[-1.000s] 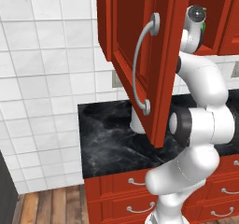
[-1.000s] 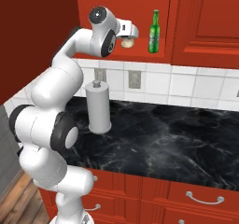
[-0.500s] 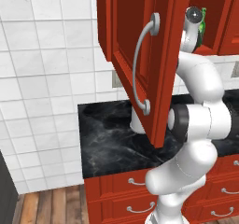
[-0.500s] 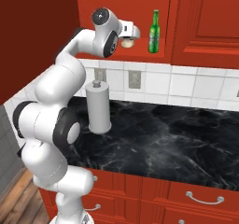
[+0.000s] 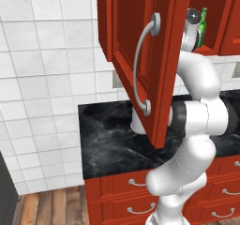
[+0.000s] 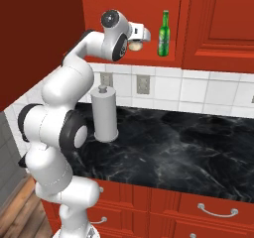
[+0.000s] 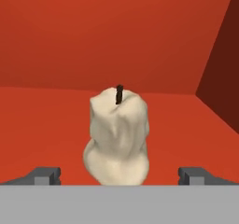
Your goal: Get the candle and the beer from the cabinet and move them to the dining counter.
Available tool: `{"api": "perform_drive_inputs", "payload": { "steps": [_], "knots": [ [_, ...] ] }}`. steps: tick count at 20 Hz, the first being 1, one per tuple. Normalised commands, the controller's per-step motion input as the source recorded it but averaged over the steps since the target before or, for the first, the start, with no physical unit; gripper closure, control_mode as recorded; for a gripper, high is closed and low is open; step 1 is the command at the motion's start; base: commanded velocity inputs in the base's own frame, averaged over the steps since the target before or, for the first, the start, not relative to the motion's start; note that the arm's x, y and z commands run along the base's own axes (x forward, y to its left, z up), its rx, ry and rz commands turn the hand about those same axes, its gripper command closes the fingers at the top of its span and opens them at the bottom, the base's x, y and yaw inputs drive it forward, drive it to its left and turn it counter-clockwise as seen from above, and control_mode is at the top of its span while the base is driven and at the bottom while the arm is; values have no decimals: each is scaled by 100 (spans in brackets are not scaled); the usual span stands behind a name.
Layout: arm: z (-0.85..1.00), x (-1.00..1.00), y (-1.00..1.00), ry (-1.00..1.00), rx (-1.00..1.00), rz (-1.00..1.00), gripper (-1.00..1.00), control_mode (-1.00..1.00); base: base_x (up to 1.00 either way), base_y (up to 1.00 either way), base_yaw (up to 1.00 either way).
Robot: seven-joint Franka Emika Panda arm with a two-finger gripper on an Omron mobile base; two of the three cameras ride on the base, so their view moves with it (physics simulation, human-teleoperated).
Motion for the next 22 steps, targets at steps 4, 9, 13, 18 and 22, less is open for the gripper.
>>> {"api": "perform_drive_inputs", "payload": {
  "steps": [4, 9, 13, 18, 22],
  "knots": [
    [-3, 15, -5, 0, 0, 0, -100, -100, 0, 0, 0],
    [-6, 16, -1, 0, 0, 0, -100, -100, 0, 0, 0],
    [-5, 17, 0, 0, 0, 0, -100, -100, 0, 0, 0],
    [-4, 18, 0, 0, 0, 0, -100, -100, 0, 0, 0],
    [0, 13, 0, 0, 0, 0, -100, -100, 0, 0, 0]
  ]
}}
